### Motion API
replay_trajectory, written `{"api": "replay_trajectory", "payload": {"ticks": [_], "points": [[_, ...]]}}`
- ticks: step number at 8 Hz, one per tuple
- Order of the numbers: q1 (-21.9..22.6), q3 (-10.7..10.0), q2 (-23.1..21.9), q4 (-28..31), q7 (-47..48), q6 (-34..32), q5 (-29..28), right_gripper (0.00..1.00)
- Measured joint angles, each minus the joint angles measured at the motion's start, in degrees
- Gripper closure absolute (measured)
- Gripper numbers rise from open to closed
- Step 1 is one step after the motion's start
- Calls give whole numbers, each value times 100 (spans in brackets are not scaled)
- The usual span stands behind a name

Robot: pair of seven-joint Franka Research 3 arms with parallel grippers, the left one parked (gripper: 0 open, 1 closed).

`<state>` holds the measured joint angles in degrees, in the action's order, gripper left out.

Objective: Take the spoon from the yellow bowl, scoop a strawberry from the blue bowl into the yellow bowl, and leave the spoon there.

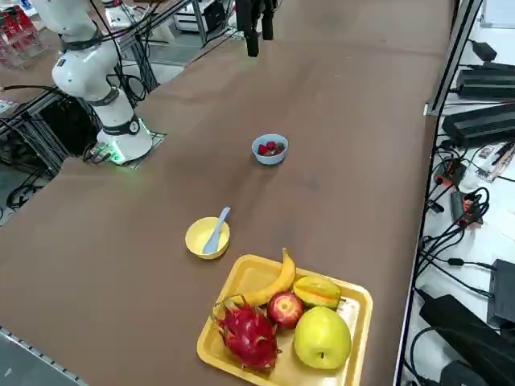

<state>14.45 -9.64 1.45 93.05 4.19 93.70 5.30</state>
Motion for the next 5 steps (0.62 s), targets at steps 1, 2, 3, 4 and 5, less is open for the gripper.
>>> {"api": "replay_trajectory", "payload": {"ticks": [1, 2, 3, 4, 5], "points": [[133, 6, 82, 32, 37, -76, 247, 0], [230, 11, 173, 116, 95, -83, 487, 0], [265, 15, 254, 278, 137, 18, 720, 0], [267, 14, 318, 512, 202, 218, 993, 0], [266, 7, 375, 795, 347, 478, 1349, 0]]}}
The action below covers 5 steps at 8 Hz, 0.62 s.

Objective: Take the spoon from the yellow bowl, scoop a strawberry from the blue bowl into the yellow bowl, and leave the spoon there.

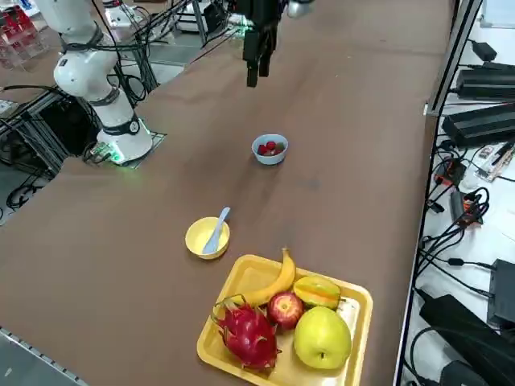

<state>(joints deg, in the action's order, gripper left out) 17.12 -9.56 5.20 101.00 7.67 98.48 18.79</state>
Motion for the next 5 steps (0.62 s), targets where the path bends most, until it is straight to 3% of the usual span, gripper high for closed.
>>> {"api": "replay_trajectory", "payload": {"ticks": [2, 5], "points": [[12, 0, 167, 615, 614, 526, 821, 0], [133, 4, 837, 1054, 2075, 735, 1890, 0]]}}
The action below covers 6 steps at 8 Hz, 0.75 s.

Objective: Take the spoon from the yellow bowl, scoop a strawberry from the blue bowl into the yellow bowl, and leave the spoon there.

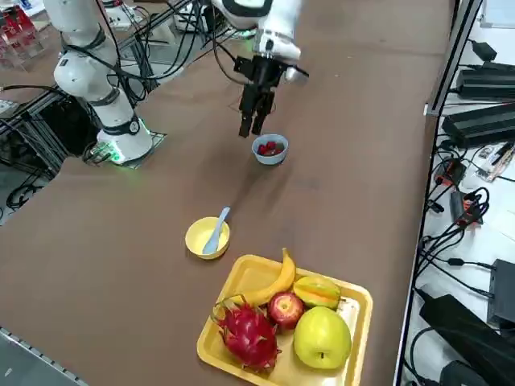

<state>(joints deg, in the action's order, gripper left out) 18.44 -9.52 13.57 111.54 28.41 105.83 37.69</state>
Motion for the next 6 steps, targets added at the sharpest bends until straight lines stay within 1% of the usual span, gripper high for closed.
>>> {"api": "replay_trajectory", "payload": {"ticks": [1, 3, 5, 6], "points": [[93, 4, 317, 47, 661, 10, 367, 0], [210, 13, 983, 63, 1686, 17, 999, 0], [201, -28, 1514, 53, 2408, 20, 1497, 1], [187, -63, 1718, 49, 2618, -6, 1725, 1]]}}
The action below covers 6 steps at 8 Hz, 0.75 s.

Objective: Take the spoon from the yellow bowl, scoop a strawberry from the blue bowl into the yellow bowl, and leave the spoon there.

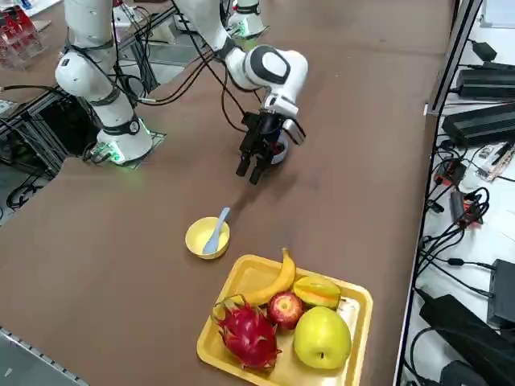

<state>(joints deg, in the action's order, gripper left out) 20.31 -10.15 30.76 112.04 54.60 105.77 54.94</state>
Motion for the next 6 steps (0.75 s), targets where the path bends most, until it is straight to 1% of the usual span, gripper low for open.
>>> {"api": "replay_trajectory", "payload": {"ticks": [2, 3, 6], "points": [[-66, -44, 311, -5, 158, -65, 277, 3], [-81, -47, 451, -4, 252, -107, 392, 3], [-85, -53, 949, -5, 552, -327, 889, 6]]}}
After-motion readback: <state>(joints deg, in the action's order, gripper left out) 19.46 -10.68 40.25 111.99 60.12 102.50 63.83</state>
